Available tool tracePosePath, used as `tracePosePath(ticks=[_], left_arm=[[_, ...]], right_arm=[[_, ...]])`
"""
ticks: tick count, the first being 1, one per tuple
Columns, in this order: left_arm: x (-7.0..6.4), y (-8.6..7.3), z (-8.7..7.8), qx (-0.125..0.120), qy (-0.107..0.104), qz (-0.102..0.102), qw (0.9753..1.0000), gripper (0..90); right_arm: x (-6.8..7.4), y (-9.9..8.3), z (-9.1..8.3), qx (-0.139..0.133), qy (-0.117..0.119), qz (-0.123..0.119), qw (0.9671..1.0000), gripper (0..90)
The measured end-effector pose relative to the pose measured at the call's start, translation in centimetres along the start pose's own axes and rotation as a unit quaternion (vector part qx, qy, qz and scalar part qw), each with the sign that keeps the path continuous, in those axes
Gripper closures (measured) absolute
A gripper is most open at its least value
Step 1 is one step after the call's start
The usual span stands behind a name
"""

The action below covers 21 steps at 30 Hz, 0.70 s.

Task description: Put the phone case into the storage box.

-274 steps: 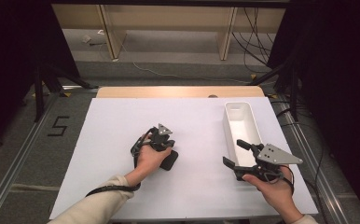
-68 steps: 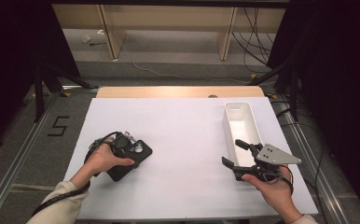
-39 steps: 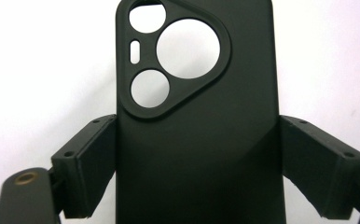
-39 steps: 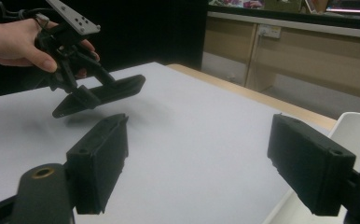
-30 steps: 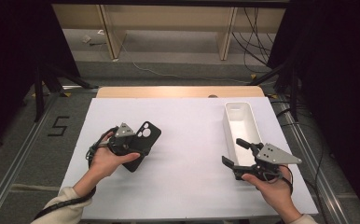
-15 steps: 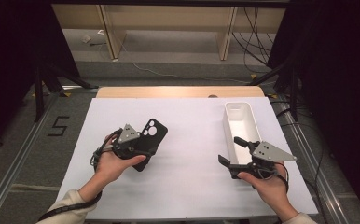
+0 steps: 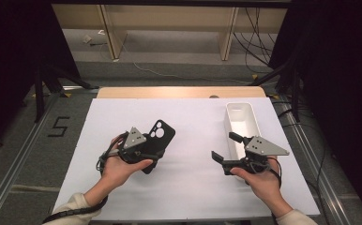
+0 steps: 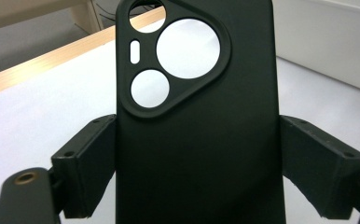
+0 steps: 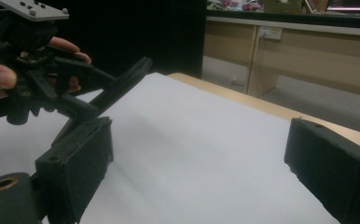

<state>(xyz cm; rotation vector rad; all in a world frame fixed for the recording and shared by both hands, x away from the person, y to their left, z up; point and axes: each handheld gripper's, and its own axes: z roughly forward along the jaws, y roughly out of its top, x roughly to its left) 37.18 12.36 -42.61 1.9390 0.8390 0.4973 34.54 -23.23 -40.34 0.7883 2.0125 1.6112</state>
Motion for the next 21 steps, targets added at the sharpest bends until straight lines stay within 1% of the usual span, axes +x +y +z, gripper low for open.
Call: tracePosePath(ticks=[4, 12, 17, 21], left_arm=[[-0.7, 0.1, 0.1, -0.006, -0.006, 0.005, 1.0, 15.0], [-1.6, 0.3, 0.4, -0.011, -0.01, 0.014, 0.9998, 15.0], [-2.3, 0.4, 0.6, -0.012, -0.014, 0.02, 0.9996, 15.0], [-2.8, 0.5, 0.8, -0.013, -0.017, 0.026, 0.9994, 15.0]], right_arm=[[0.0, 0.3, 0.9, 0.001, 0.002, 0.003, 1.0, 9.3], [0.1, 0.9, 2.6, 0.004, 0.002, 0.003, 1.0, 10.8], [0.3, 1.3, 3.7, 0.006, 0.006, 0.009, 0.9999, 10.9], [0.6, 1.6, 4.8, 0.008, 0.013, 0.01, 0.9998, 11.2]])
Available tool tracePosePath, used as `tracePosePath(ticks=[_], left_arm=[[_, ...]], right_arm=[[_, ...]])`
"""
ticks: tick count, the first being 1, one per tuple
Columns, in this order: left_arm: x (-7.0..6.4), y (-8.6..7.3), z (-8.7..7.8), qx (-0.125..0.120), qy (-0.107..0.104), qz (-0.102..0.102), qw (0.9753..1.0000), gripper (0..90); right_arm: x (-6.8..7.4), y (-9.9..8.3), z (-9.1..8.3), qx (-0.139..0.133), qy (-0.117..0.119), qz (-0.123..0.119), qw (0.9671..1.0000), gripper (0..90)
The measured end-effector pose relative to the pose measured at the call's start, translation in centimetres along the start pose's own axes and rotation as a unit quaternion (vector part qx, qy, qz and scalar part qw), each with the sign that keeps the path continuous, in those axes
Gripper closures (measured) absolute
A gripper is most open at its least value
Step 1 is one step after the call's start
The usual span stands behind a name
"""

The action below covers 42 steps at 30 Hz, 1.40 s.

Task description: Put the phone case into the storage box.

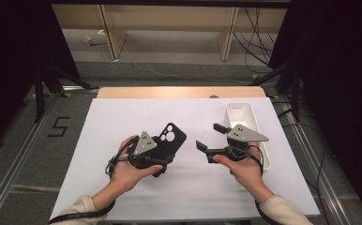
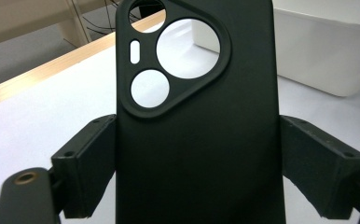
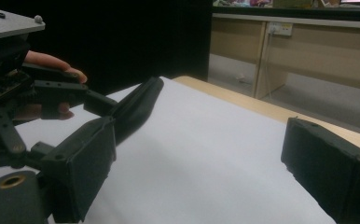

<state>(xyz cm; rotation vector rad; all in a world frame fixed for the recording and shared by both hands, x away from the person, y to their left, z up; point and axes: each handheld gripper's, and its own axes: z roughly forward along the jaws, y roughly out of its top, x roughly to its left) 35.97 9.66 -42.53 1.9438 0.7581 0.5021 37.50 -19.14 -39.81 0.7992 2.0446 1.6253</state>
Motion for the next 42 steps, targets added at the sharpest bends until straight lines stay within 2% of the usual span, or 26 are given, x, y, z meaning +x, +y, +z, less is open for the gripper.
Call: tracePosePath(ticks=[12, 18, 28, 42], left_arm=[[-1.4, 0.4, 0.8, -0.005, -0.012, 0.009, 0.9999, 15.0], [-1.8, 0.5, 1.1, -0.006, -0.013, 0.013, 0.9998, 15.0], [-2.1, 0.6, 1.4, -0.006, -0.015, 0.02, 0.9997, 15.0], [-2.5, 0.7, 1.7, -0.014, -0.018, 0.026, 0.9994, 15.0]], right_arm=[[0.8, 0.9, 3.1, 0.007, 0.021, 0.006, 0.9997, 12.5], [0.8, 1.2, 3.9, 0.009, 0.022, 0.01, 0.9997, 13.4], [0.6, 0.9, 5.0, 0.02, 0.03, 0.032, 0.9988, 16.6], [0.8, 0.8, 6.0, 0.032, 0.038, 0.048, 0.9976, 37.5]])
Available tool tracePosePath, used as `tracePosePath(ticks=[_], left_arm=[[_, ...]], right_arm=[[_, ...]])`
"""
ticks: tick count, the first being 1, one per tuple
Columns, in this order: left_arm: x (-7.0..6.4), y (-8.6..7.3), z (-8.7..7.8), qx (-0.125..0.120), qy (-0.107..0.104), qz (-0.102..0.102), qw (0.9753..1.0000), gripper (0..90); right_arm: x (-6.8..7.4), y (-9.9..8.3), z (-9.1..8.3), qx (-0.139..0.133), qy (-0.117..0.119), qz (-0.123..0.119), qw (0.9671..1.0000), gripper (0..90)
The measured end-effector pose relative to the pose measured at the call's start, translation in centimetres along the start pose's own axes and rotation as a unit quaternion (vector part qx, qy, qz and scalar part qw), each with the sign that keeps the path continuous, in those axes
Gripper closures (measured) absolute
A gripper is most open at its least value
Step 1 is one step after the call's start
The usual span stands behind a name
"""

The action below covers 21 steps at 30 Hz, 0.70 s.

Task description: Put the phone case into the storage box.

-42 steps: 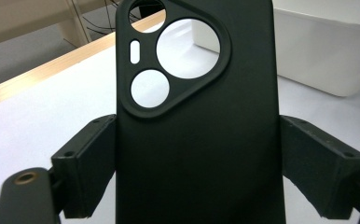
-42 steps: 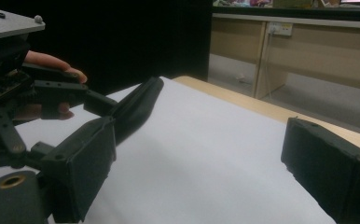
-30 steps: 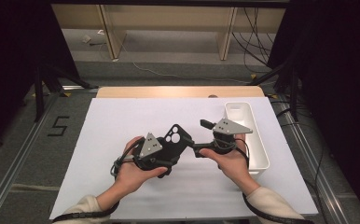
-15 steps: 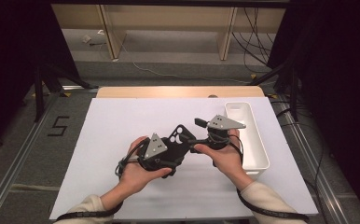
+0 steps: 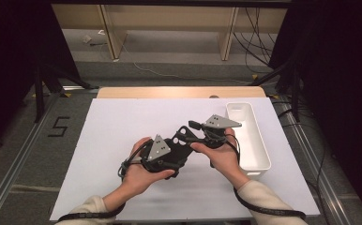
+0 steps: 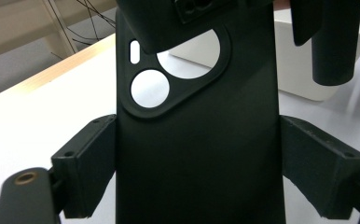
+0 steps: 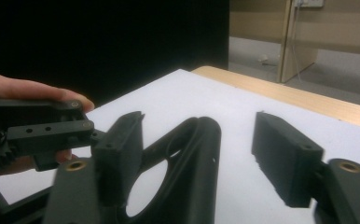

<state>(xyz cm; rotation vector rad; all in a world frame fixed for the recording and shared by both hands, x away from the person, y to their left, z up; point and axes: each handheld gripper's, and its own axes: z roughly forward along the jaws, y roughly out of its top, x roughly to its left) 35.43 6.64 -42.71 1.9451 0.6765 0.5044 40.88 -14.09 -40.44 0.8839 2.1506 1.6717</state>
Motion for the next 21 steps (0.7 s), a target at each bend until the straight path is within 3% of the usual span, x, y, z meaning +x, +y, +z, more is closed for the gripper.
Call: tracePosePath(ticks=[8, 12, 21], left_arm=[[0.02, 0.0, 0.0, -0.001, -0.001, -0.002, 1.0, 14.9], [0.06, 0.01, -0.02, -0.002, 0.001, 0.003, 1.0, 15.0], [0.11, -0.01, 0.02, -0.008, 0.002, 0.014, 0.9999, 14.6]], right_arm=[[-0.04, -0.08, 0.25, 0.007, 0.006, 0.015, 0.9998, 48.6], [0.04, -0.02, 0.37, 0.01, 0.02, 0.02, 0.9996, 56.7], [0.0, 0.32, 0.19, 0.007, 0.031, 0.03, 0.999, 65.7]])
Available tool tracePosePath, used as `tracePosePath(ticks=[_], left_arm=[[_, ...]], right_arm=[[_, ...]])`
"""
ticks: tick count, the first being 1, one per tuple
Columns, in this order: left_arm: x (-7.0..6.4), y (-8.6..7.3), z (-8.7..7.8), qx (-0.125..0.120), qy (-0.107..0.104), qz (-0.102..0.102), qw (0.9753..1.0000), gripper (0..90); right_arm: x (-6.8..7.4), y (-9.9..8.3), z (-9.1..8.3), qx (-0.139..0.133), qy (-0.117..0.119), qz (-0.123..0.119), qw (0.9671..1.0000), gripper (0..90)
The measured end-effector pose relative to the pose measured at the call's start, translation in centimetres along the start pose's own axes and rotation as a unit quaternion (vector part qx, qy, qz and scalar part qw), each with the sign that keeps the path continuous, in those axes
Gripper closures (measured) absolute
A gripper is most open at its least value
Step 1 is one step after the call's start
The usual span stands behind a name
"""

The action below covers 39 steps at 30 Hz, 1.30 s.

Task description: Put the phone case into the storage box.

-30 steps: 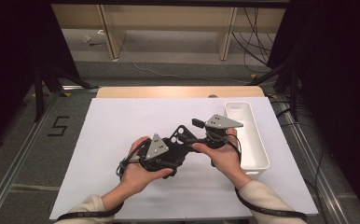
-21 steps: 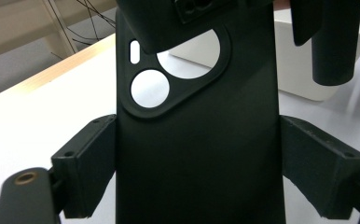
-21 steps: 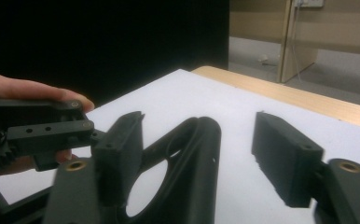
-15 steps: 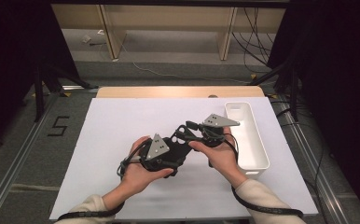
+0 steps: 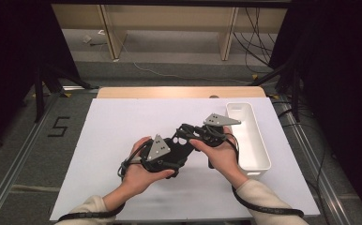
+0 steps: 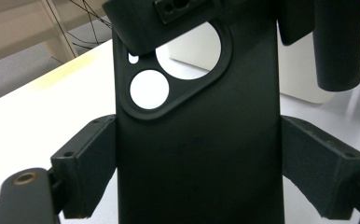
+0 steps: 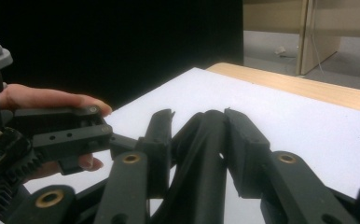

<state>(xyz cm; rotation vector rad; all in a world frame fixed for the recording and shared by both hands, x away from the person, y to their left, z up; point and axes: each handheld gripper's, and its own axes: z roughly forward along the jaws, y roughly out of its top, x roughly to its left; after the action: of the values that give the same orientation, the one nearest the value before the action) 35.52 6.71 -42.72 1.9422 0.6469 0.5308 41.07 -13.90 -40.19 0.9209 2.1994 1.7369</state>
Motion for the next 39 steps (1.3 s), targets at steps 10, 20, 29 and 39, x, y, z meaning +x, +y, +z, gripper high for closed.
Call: tracePosePath(ticks=[10, 20, 29, 39], left_arm=[[-0.1, 0.2, -0.2, -0.016, 0.003, 0.017, 0.9997, 20.3], [0.8, -0.3, -0.6, -0.017, -0.02, -0.015, 0.9995, 15.2], [1.7, -0.9, -1.0, -0.016, -0.043, -0.034, 0.9983, 16.7], [1.6, -1.2, -0.5, -0.008, -0.075, -0.026, 0.9968, 22.5]], right_arm=[[0.7, 0.9, -0.6, -0.018, 0.033, 0.035, 0.9987, 78.0], [0.3, 2.2, -1.7, -0.017, 0.024, -0.008, 0.9995, 77.9], [-0.2, 2.9, -2.1, 0.023, 0.057, -0.071, 0.9955, 77.8], [-0.2, 3.5, -2.5, 0.053, 0.097, -0.113, 0.9874, 77.7]])
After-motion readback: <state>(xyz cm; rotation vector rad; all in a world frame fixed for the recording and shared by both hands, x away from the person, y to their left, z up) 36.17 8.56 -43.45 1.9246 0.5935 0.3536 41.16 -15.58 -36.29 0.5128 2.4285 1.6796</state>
